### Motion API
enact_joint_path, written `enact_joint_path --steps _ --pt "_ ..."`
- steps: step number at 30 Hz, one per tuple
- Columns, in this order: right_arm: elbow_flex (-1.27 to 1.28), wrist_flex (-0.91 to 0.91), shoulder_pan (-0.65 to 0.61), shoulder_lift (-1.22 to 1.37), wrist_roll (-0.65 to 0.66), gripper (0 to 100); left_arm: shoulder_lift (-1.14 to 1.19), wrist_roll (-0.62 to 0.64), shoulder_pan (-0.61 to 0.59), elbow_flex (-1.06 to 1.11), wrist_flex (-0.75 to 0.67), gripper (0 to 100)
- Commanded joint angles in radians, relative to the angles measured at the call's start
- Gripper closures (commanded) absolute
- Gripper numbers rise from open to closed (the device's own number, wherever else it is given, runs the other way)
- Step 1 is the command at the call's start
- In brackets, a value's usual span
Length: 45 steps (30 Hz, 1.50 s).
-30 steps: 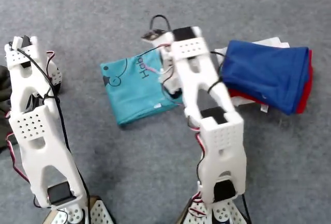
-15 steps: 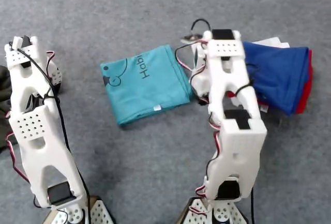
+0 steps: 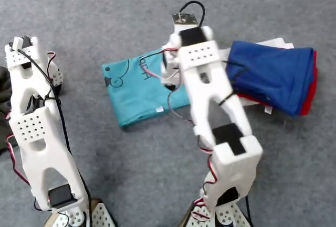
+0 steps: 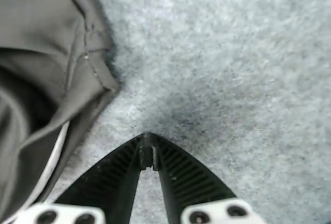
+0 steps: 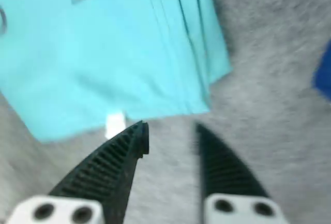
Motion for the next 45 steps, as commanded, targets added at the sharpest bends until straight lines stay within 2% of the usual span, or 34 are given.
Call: enact_joint_path --steps 1,4,11,15,19,24,29,36,45 --pt "-0.015 -0.077 -0.043 0.054 -0.12 60.6 -0.008 0.005 0.024 -0.001 -0.012 97" --pt "-0.022 -0.146 -0.048 0.136 -0.157 55.9 -0.008 0.005 0.022 -0.001 -0.012 97" --pt "-0.139 -0.207 -0.012 0.363 -0.175 60.1 -0.008 0.005 0.022 -0.001 -0.012 97" --pt "-0.196 -0.189 0.014 0.446 -0.161 70.4 -0.008 0.003 0.016 -0.002 -0.012 97" --pt "-0.257 -0.098 0.015 0.478 -0.081 84.0 -0.009 0.003 0.016 -0.002 -0.014 97" --pt "-0.317 0.009 0.02 0.479 -0.068 96.0 -0.009 0.003 0.016 -0.002 -0.014 97" --pt "-0.427 0.078 0.02 0.478 -0.066 96.5 -0.009 0.003 0.016 -0.002 -0.014 97" --pt "-0.668 0.127 0.028 0.476 0.064 98.5 -0.009 0.003 0.016 -0.002 -0.014 97" --pt "-0.883 0.132 0.149 0.43 0.19 98.5 -0.009 0.003 0.016 -0.004 -0.014 97"
